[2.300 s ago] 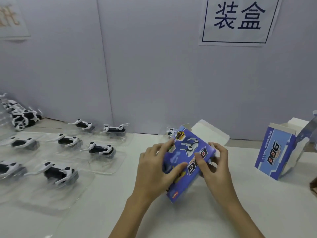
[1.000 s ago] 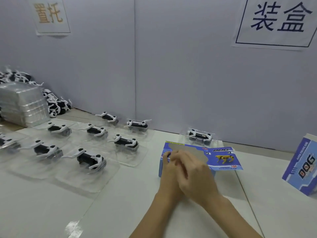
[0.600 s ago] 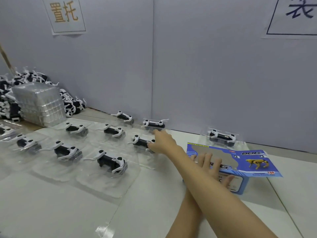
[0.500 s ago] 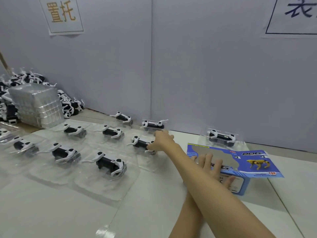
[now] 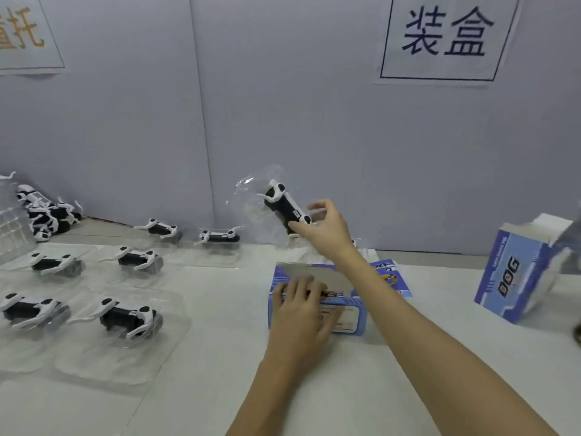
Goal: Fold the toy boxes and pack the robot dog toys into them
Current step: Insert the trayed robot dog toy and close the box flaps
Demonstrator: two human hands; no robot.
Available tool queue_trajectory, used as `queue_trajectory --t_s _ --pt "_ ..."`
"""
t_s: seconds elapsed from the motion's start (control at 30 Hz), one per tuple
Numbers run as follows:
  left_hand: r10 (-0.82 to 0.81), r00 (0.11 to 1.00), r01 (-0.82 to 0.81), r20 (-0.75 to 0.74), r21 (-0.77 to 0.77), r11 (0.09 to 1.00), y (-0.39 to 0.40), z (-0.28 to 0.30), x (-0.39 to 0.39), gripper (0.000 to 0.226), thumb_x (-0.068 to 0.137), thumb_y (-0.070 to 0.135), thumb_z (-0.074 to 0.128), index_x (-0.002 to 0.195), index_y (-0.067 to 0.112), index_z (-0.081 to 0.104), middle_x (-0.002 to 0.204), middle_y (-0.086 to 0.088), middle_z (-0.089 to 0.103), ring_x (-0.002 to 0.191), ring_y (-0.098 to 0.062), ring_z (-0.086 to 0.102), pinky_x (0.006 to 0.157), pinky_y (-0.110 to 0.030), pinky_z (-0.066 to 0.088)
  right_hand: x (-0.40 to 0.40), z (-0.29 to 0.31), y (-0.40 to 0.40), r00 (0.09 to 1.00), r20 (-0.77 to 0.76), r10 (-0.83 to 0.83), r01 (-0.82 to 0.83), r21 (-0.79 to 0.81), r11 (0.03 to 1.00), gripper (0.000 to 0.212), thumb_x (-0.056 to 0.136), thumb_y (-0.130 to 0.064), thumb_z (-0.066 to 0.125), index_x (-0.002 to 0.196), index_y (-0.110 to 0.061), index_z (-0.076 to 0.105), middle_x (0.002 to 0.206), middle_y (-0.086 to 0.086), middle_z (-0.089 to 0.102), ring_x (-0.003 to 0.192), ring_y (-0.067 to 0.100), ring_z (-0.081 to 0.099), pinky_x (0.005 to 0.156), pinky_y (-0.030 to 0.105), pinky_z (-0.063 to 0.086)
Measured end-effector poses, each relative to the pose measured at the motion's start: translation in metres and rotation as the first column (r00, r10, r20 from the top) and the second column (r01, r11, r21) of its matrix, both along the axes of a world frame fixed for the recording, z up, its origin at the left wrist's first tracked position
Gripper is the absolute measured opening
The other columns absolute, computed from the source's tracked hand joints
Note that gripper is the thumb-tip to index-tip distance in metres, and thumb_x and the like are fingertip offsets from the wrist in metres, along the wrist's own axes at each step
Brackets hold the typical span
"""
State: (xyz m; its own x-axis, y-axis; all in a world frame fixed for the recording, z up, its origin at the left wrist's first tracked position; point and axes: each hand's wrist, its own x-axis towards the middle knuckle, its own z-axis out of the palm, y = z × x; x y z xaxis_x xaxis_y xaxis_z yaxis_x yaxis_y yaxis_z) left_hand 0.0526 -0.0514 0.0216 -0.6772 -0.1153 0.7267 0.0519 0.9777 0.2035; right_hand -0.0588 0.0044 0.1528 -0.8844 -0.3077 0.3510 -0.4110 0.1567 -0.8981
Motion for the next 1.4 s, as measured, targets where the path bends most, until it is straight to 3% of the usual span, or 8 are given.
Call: queue_trajectory --t_s 0.27,0.47,0.6,0.77,0.93,1.03,1.13,1.4 --pt "0.278 0.960 -0.275 -0.025 0.086 0.958 0.002 0.013 -0.003 0.050 0.098 0.061 0.039 0.087 0.017 0.059 0.091 0.003 0.063 0.101 -0.029 0.061 0.101 -0.058 0.036 -0.022 -0.042 0.160 0.946 0.322 -0.041 0.160 -0.351 0.923 0.040 0.089 -0.023 0.082 0.123 -0.024 0.061 0.117 0.007 0.067 0.090 0.025 0.076 0.069 0.032 0.062" --pt "-0.251 0.964 0.253 -0.084 0.004 0.968 0.006 0.006 0.000 0.036 0.098 0.024 0.055 0.130 0.011 0.066 0.128 -0.001 0.068 0.114 -0.025 0.065 0.097 -0.040 0.046 -0.019 -0.105 0.178 0.854 0.481 0.198 0.127 -0.562 0.817 0.048 0.081 -0.020 0.080 0.125 -0.009 0.064 0.114 0.018 0.073 0.095 0.035 0.073 0.090 0.049 0.061" --pt "-0.111 0.992 0.115 0.062 -0.064 0.991 0.027 0.003 -0.004 0.050 0.087 0.055 0.061 0.130 0.029 0.065 0.130 0.005 0.062 0.120 -0.020 0.056 0.103 -0.048 0.041 -0.021 -0.126 0.175 0.824 0.491 0.284 0.068 -0.582 0.810 0.034 0.089 -0.019 0.072 0.120 -0.005 0.069 0.112 0.019 0.074 0.107 0.039 0.069 0.098 0.052 0.056" --pt "0.002 0.995 0.007 -0.095 0.100 0.995 0.021 0.007 -0.012 0.028 0.083 0.025 0.060 0.107 0.020 0.072 0.105 0.004 0.071 0.096 -0.025 0.067 0.091 -0.042 0.043 -0.020 -0.122 0.179 0.771 0.454 0.445 -0.111 -0.593 0.797 0.040 0.085 -0.023 0.081 0.118 -0.003 0.071 0.120 0.024 0.069 0.099 0.034 0.074 0.088 0.044 0.061" --pt "0.054 0.961 0.135 -0.272 0.627 0.768 0.011 0.023 -0.006 0.011 0.096 0.030 0.054 0.096 0.027 0.065 0.083 0.025 0.058 0.094 0.007 0.042 0.081 -0.037 0.038 -0.011 -0.115 0.187 0.563 0.411 0.717 -0.484 -0.539 0.689 0.064 0.094 -0.023 0.073 0.151 -0.014 0.047 0.128 0.025 0.060 0.096 0.030 0.071 0.080 0.037 0.061" --pt "0.076 0.952 0.147 -0.298 0.656 0.740 0.010 0.026 -0.001 0.019 0.098 0.033 0.053 0.079 0.032 0.052 0.070 0.020 0.052 0.093 0.009 0.045 0.073 -0.036 0.035 -0.003 -0.113 0.183 0.621 0.491 0.612 -0.548 -0.286 0.786 0.079 0.078 -0.039 0.089 0.147 -0.031 0.053 0.134 0.018 0.067 0.110 0.036 0.071 0.087 0.044 0.058" --pt "0.051 0.956 0.165 -0.288 0.675 0.719 0.005 0.027 -0.002 0.037 0.104 0.042 0.050 0.069 0.028 0.047 0.060 0.014 0.048 0.076 -0.016 0.047 0.068 -0.036 0.033 -0.001 -0.108 0.184 0.730 0.490 0.477 -0.494 -0.105 0.863 0.076 0.074 -0.053 0.090 0.141 -0.050 0.055 0.136 0.004 0.069 0.124 0.032 0.067 0.103 0.053 0.053" --pt "-0.007 0.968 0.190 -0.250 0.716 0.672 0.004 0.030 -0.002 0.046 0.104 0.049 0.051 0.061 0.036 0.043 0.055 0.015 0.043 0.072 -0.028 0.042 0.066 -0.039 0.034 0.011 -0.090 0.188 0.743 0.445 0.500 -0.602 0.118 0.790 0.058 0.077 -0.062 0.084 0.130 -0.060 0.061 0.130 -0.008 0.072 0.121 0.014 0.068 0.098 0.033 0.058"
